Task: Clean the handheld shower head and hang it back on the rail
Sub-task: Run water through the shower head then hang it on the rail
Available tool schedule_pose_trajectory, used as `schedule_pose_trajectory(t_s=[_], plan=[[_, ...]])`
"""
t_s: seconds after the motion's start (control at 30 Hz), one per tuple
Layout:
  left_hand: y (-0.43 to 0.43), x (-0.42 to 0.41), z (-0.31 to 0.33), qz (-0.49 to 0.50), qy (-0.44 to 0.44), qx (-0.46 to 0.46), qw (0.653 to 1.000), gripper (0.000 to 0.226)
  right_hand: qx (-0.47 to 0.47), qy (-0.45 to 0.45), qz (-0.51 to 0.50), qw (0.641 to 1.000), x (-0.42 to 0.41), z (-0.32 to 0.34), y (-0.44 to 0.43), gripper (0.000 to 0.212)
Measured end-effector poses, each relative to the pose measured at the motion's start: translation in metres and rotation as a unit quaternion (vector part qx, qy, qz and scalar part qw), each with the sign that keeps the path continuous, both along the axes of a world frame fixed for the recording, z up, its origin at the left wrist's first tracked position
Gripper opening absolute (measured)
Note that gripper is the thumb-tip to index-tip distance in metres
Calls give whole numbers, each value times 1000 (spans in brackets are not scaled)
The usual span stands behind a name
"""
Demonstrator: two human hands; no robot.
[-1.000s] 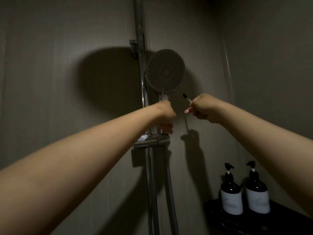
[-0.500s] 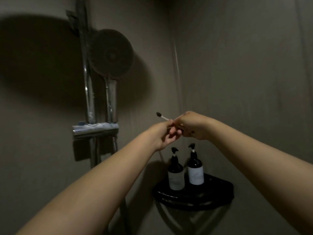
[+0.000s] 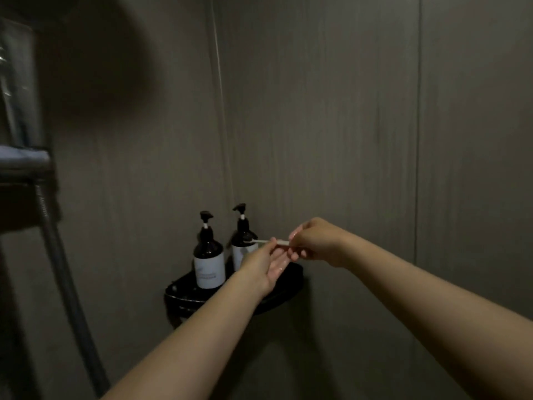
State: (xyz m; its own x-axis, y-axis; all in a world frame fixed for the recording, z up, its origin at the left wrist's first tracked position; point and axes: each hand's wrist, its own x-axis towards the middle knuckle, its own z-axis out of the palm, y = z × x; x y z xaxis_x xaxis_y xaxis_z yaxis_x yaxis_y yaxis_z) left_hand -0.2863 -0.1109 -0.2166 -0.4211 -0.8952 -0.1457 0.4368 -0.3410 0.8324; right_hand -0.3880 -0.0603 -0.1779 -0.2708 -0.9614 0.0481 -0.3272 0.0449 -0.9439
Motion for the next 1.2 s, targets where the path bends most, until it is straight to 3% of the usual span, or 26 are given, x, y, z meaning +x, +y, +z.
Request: schedule_pose_trajectory(t_s=[0.27, 0.47, 0.8, 1.0, 1.2], plan=[[1, -53, -61, -30, 52, 96, 994, 25, 22, -23, -41, 999, -33, -59, -8, 26], [2, -56, -73, -38, 103, 149, 983, 17, 34, -12, -49, 998, -41, -70, -17, 19], [-4, -63, -77, -18, 112, 173, 978, 14, 37, -35, -46, 998, -38, -71, -25, 21], [-1, -61, -74, -21, 101, 172, 980, 13, 39, -41, -37, 998, -41, -73, -24, 9], [7, -59, -74, -39, 105, 172, 979, 15, 22, -60, -37, 997, -43, -80, -20, 15]])
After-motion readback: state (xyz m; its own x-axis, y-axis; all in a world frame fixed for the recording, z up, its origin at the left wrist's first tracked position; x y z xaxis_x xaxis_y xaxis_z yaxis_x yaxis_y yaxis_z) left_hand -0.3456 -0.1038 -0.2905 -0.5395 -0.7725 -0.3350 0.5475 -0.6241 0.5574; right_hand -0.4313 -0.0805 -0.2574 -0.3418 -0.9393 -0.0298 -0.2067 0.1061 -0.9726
